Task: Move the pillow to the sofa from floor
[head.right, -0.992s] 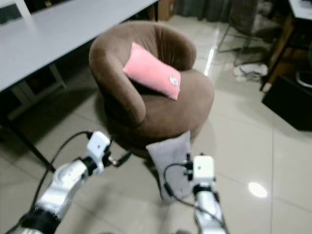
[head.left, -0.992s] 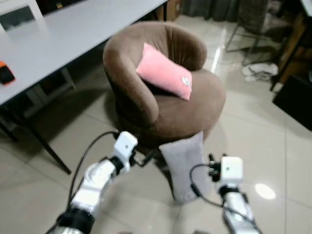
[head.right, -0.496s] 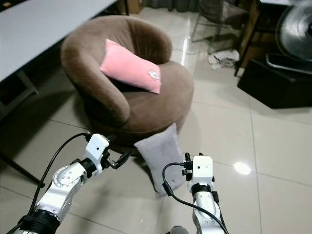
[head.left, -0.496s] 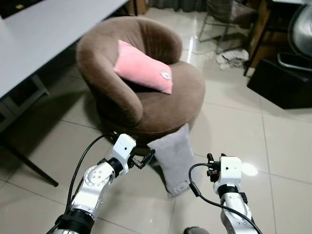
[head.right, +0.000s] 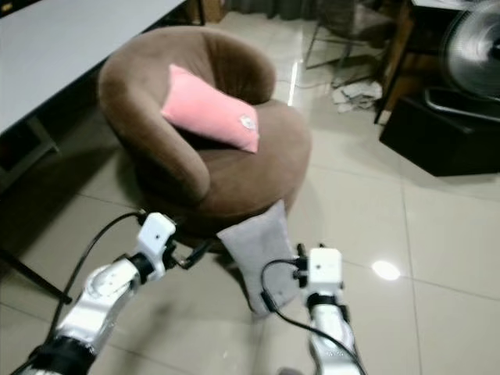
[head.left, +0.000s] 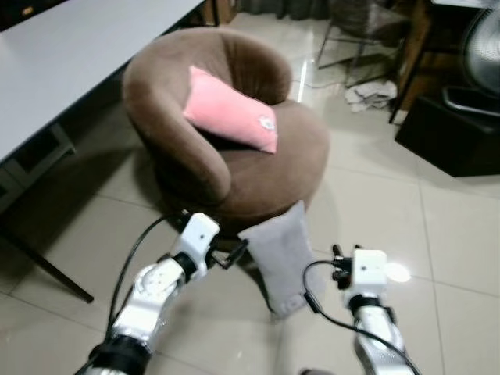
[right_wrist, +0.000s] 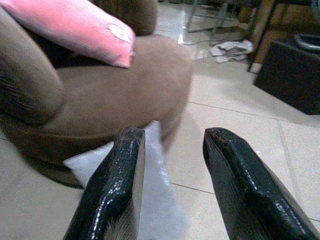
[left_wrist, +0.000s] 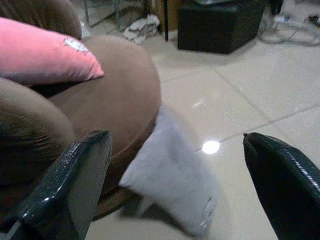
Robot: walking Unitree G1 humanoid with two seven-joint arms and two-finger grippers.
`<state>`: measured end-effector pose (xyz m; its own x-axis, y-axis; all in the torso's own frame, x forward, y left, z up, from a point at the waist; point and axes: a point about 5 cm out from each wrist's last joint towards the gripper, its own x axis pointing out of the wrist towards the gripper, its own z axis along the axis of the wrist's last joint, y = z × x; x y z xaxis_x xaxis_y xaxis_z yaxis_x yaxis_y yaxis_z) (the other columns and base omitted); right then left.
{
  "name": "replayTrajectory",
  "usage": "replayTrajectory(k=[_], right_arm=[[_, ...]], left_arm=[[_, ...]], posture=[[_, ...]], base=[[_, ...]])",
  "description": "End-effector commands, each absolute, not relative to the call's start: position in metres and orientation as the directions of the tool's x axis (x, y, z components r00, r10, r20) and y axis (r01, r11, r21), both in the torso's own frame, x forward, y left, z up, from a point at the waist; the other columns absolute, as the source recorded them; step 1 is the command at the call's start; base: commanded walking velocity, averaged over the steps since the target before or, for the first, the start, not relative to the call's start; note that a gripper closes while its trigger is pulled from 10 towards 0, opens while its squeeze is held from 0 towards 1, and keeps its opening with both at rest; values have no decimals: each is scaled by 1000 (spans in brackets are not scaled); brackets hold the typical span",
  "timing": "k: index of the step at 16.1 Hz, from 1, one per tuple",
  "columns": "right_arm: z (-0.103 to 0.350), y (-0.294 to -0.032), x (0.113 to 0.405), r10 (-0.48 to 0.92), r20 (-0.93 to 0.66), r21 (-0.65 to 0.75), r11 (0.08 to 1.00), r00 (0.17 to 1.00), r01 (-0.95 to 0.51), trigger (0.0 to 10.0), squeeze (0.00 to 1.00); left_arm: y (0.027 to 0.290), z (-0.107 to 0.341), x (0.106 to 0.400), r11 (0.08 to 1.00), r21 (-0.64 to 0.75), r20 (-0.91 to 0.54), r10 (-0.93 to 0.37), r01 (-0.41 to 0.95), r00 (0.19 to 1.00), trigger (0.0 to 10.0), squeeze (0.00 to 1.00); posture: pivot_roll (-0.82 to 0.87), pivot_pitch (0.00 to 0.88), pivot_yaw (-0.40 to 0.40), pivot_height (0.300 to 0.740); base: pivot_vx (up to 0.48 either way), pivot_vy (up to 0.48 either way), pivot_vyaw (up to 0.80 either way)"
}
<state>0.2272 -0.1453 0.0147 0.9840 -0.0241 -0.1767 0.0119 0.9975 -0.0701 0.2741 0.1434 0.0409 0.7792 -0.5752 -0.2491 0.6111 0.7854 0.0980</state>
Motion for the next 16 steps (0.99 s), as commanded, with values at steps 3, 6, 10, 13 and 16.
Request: replayTrajectory(k=[3, 6, 10, 13, 16], right_arm=[[12, -151, 226, -46, -192, -87, 996, 980, 29, 10000, 0], [11, -151, 227, -45, -194, -91, 995, 980, 28, 10000, 0], [10, -151, 229, -43, -195, -95, 995, 980, 24, 10000, 0], [9, -150, 229, -39, -198, -97, 995, 979, 20, 10000, 0], [7, -150, 229, -35, -202, -101, 995, 979, 14, 10000, 0]], left_arm=[[137, 50, 279, 775, 107, -226, -591, 623, 774, 10000, 0], [136, 49, 279, 766, 115, -227, -600, 633, 767, 10000, 0], [132, 47, 275, 719, 156, -236, -638, 677, 733, 10000, 0], [132, 47, 276, 720, 161, -227, -639, 676, 735, 10000, 0], [135, 45, 277, 725, 164, -238, -629, 669, 740, 10000, 0]], posture=[[-9, 56, 70, 728], [-11, 52, 75, 728], [-14, 44, 79, 728], [-13, 37, 81, 728], [-10, 31, 81, 728]], base=[[459, 0, 0], [480, 0, 0], [402, -171, 0], [0, -458, 0], [0, 0, 0]])
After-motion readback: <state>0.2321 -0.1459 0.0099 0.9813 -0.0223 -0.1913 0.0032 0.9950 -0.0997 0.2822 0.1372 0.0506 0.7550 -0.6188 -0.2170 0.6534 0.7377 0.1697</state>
